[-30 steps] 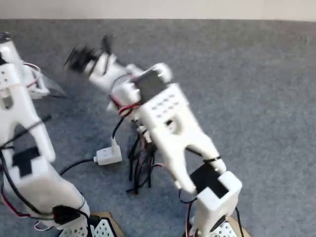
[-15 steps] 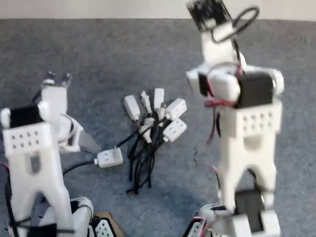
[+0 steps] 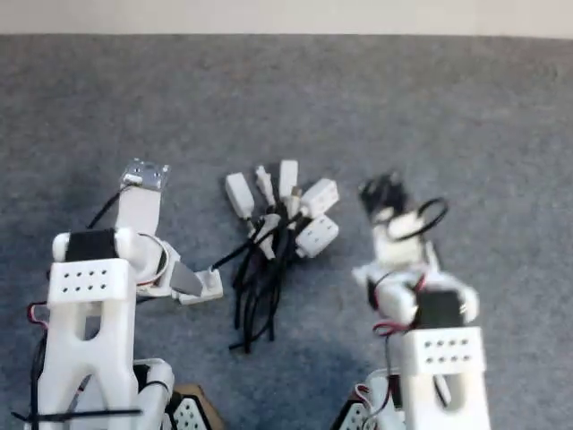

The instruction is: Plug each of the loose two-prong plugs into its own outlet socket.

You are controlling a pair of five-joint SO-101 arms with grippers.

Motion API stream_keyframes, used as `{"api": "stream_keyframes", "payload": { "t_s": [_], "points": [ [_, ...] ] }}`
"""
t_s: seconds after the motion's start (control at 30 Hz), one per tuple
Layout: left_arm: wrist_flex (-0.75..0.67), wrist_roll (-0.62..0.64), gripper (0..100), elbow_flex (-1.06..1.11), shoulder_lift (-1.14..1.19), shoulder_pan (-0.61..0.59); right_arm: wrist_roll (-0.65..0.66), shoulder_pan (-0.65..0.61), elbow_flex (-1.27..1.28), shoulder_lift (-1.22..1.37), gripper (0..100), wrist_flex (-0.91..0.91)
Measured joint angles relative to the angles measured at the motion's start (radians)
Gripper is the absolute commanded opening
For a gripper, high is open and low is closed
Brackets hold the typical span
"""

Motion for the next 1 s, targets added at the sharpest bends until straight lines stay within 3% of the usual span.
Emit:
{"api": "stream_keyframes", "payload": {
  "t_s": [0.37, 0.67, 1.0],
  "points": [
    [-0.071, -0.002, 38, 0.012, 0.19, 0.183, -0.002, 0.002, 0.499, -0.249, 20.0, -0.269],
    [-0.199, -0.005, 9, 0.032, 0.345, 0.203, -0.002, 0.002, 0.552, -0.44, 20.0, -0.275],
    [-0.273, -0.005, 0, 0.034, 0.443, 0.201, -0.002, 0.002, 0.552, -0.482, 20.0, -0.269]
  ]
}}
